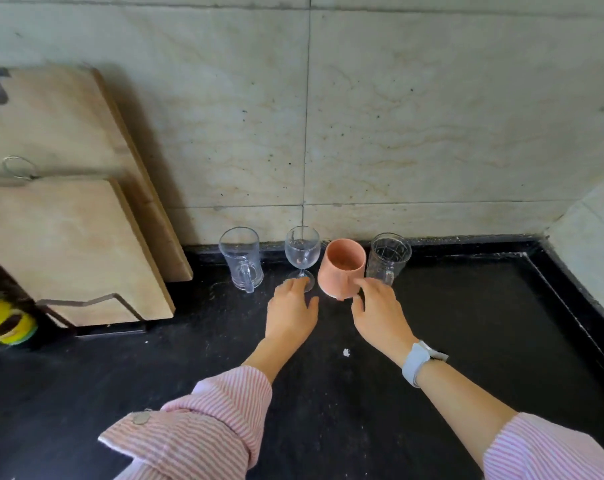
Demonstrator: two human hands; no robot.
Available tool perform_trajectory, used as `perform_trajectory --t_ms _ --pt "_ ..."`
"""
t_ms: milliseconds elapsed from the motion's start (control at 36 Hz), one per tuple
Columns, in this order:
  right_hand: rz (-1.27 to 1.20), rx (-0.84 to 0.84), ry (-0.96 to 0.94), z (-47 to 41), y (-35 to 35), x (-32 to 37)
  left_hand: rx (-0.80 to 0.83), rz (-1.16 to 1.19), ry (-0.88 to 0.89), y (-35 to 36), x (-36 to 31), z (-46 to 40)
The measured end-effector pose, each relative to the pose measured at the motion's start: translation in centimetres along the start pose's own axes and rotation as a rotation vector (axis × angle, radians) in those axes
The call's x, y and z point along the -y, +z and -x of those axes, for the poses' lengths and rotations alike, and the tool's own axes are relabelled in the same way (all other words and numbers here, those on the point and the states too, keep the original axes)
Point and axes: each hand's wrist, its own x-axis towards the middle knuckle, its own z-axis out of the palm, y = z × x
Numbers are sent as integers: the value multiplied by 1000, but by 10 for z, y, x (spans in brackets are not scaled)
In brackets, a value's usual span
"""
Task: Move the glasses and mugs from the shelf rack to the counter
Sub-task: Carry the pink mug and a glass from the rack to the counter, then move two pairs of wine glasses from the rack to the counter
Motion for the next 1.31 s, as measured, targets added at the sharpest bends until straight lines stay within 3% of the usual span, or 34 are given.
perform_trajectory --t_ms 194,389,556,889,1139,1306 --pt "40 158 -301 35 13 113 -159 -383 74 -127 66 76" --pt "-13 272 -698 147 58 286 -406 -537 -237 -271 155 262" --pt "-63 380 -1030 314 99 408 -641 -570 -557 -338 213 482" --pt "-167 719 -1652 684 158 560 -1015 -595 -1118 -378 237 902" --pt "-234 939 -1975 905 175 611 -1292 -508 -1448 -363 216 1116" --pt "-314 1053 -2091 1030 196 645 -1421 -537 -1586 -373 223 1224"
